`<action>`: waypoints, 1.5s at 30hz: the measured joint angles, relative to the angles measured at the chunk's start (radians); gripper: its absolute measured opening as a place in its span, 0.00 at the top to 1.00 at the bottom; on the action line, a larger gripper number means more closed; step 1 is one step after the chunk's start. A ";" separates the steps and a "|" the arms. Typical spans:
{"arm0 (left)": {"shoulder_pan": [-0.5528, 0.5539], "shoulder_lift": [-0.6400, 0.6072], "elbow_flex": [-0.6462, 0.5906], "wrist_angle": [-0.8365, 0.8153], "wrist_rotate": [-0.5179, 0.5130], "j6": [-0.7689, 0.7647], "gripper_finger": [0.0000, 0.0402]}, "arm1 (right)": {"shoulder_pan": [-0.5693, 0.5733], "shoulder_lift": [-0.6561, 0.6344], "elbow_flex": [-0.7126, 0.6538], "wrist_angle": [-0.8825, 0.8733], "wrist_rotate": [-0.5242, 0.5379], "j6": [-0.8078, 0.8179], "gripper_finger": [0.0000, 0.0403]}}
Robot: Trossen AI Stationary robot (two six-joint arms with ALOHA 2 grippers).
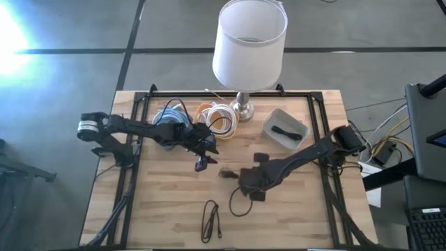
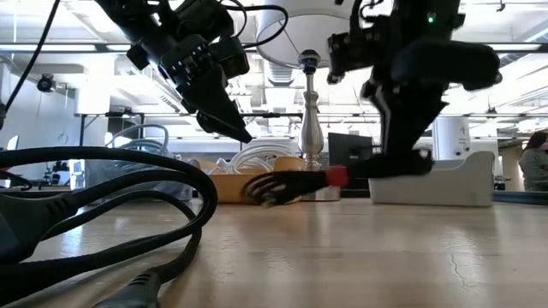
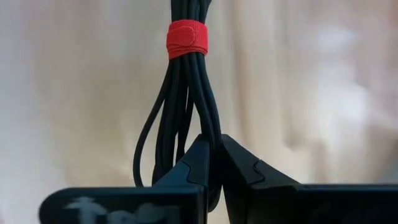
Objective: Sort HDMI cables
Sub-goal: Put the top black HDMI cable into the gray bin
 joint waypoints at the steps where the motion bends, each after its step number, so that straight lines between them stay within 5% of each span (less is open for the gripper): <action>1: 0.000 0.000 0.000 0.000 0.000 0.000 0.46 | 0.001 -0.010 0.010 -0.039 0.021 0.022 0.96; 11: 0.000 0.000 0.000 0.000 0.000 0.011 0.46 | -0.009 -0.258 -0.093 -0.255 0.129 0.178 0.96; 18: 0.000 0.000 -0.001 0.031 0.000 0.011 0.46 | -0.074 -0.523 -0.309 -0.263 0.343 0.316 0.96; 25: 0.000 0.000 -0.001 0.043 0.000 0.011 0.46 | -0.206 -0.717 -0.541 -0.258 0.358 0.328 0.96; 33: 0.001 0.000 -0.001 0.052 0.000 0.010 0.46 | -0.310 -0.793 -0.678 -0.246 0.360 0.332 0.93; 45: 0.000 0.000 -0.001 0.086 0.000 0.003 0.46 | -0.346 -0.734 -0.647 -0.206 0.373 0.284 0.75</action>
